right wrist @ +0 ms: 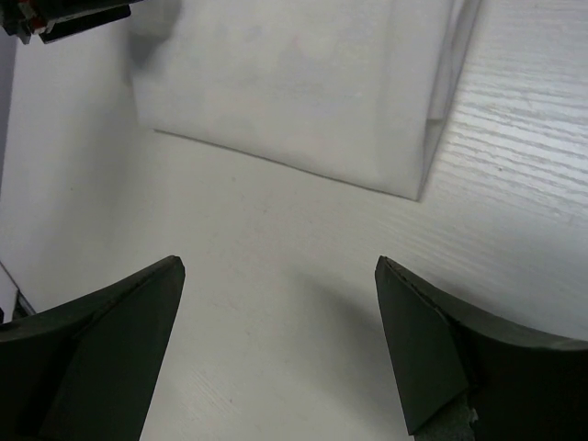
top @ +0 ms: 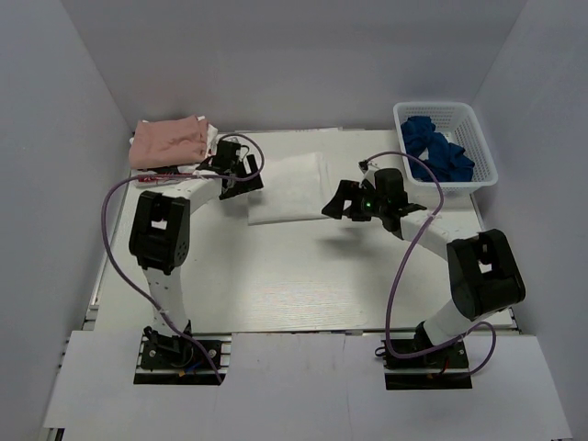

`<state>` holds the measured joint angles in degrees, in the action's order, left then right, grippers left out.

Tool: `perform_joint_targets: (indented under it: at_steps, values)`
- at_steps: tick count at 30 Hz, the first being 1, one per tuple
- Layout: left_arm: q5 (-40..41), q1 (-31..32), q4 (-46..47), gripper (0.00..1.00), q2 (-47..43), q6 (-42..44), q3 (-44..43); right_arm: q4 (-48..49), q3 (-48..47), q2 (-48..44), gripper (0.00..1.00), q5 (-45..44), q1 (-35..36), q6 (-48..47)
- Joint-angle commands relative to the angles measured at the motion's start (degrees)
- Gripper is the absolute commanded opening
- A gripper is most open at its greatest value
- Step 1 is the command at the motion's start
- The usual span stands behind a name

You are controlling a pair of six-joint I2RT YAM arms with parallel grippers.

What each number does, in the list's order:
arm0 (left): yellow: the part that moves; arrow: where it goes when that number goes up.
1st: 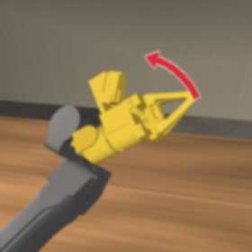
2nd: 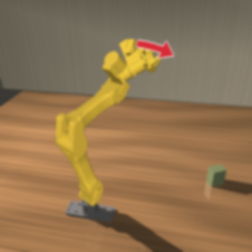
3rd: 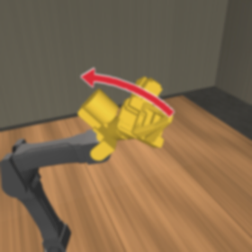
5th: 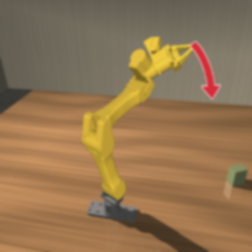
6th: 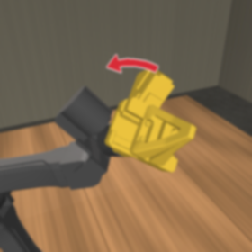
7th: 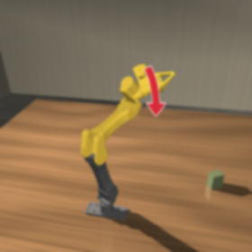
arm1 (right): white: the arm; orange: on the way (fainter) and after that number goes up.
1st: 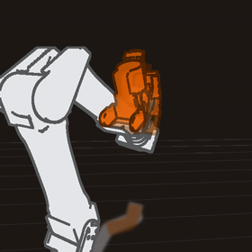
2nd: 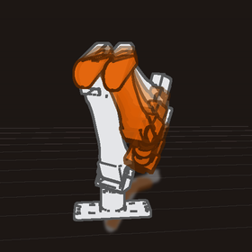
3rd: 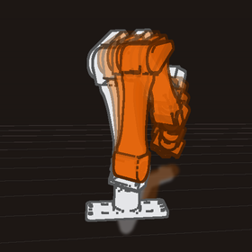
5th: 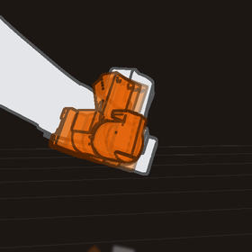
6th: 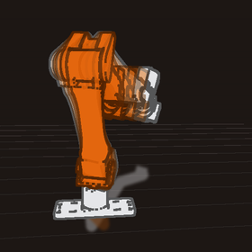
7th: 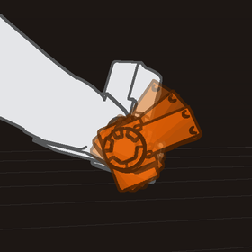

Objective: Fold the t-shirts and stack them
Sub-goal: Put the neatly folded tshirt into the corner of the board with the left arm

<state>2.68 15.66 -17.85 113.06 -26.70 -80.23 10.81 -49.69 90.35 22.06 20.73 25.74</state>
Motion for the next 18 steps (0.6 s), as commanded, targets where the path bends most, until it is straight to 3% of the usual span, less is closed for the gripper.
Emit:
perform_joint_targets:
  at_steps: [1, 3, 10, 13, 15, 18]
  values:
    - [-1.9, -0.4, -1.1, 1.00, 3.7, -0.4, -3.0, -3.6, -0.9, -2.1, 0.90, -2.9, -0.3, -3.1]
    - [-3.2, -0.4, -0.4, 1.00, 5.6, 0.7, -4.3, -4.2, -1.0, -2.2, 0.90, -3.6, -0.3, -3.3]
    - [-10.1, 1.1, 4.2, 0.69, 11.6, 8.5, -4.3, -5.6, -0.6, -2.8, 0.90, -7.0, -0.3, -3.3]
    - [-9.3, 1.1, 3.0, 0.34, 14.1, 8.5, -6.6, -6.1, -0.1, -3.8, 0.90, -8.4, -0.4, -3.2]
    - [-6.6, 1.1, -0.4, 0.00, 15.5, 8.5, -8.8, -5.7, 1.1, -5.4, 0.90, -10.0, -0.5, -3.5]
    - [-2.9, 1.1, -2.0, 0.00, 16.6, 12.1, -12.7, -6.2, 1.4, -6.5, 0.90, -11.4, -0.6, -4.6]
